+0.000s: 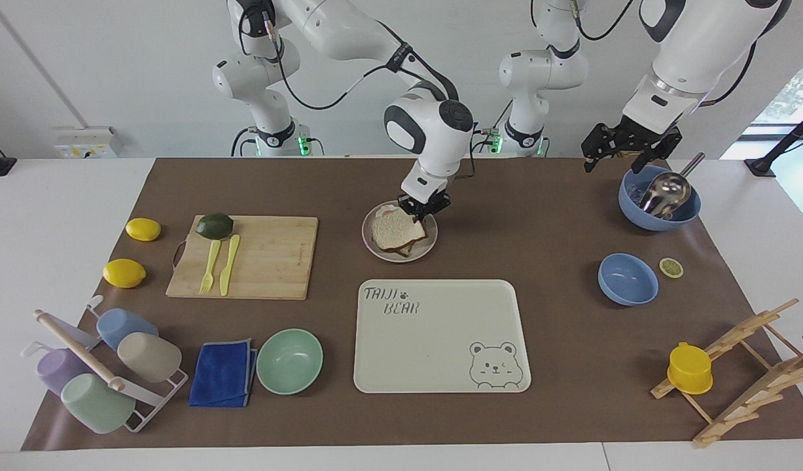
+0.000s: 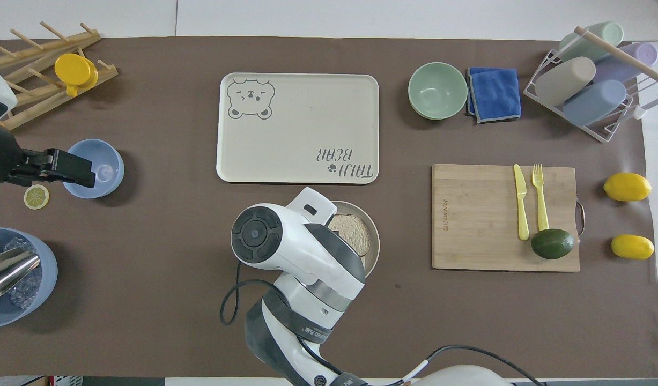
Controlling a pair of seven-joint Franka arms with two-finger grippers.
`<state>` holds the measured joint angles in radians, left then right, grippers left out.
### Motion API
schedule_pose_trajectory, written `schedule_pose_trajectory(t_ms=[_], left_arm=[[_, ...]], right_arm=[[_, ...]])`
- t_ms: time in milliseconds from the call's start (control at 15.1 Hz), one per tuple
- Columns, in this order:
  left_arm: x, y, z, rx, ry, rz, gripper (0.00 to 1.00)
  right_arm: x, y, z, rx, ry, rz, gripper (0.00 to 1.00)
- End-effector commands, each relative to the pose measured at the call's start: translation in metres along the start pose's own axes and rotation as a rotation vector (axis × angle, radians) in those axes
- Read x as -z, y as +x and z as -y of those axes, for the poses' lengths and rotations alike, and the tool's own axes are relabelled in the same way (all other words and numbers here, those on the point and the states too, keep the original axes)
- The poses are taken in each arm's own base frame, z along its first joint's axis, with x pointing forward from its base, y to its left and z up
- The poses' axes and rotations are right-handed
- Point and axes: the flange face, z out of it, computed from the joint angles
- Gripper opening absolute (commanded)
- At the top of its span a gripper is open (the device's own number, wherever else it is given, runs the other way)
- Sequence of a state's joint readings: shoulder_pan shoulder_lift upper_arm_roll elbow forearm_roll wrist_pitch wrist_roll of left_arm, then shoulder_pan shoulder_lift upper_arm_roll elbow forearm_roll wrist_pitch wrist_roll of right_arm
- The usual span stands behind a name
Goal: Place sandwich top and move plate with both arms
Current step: 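Carry the bread slice with the right gripper over the egg plate, then lower the bread onto the egg and open the right gripper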
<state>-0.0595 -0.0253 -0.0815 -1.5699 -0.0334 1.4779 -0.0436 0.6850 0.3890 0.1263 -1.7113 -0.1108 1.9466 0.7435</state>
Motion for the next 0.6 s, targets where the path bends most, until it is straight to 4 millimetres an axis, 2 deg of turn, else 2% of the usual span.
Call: schedule_pose_trajectory(t_ms=[0, 133, 266, 399, 531], left_arm=[[0.001, -0.007, 0.003, -0.002, 0.018, -0.009, 1.00], [0.001, -0.007, 0.003, -0.002, 0.018, -0.009, 1.00], [0.001, -0.007, 0.003, -0.002, 0.018, -0.009, 1.00], [0.001, -0.007, 0.003, -0.004, 0.018, -0.009, 1.00], [0.001, -0.007, 0.003, -0.002, 0.018, -0.009, 1.00]], right_arm=[[0.010, -0.003, -0.008, -0.030, 0.030, 0.003, 1.00], [0.036, 0.000, -0.024, -0.051, 0.049, -0.025, 1.00], [0.070, 0.010, -0.060, -0.099, 0.069, -0.054, 1.00], [0.095, 0.035, -0.126, -0.182, 0.079, -0.063, 1.00], [0.119, 0.050, -0.193, -0.222, 0.069, -0.050, 1.00]])
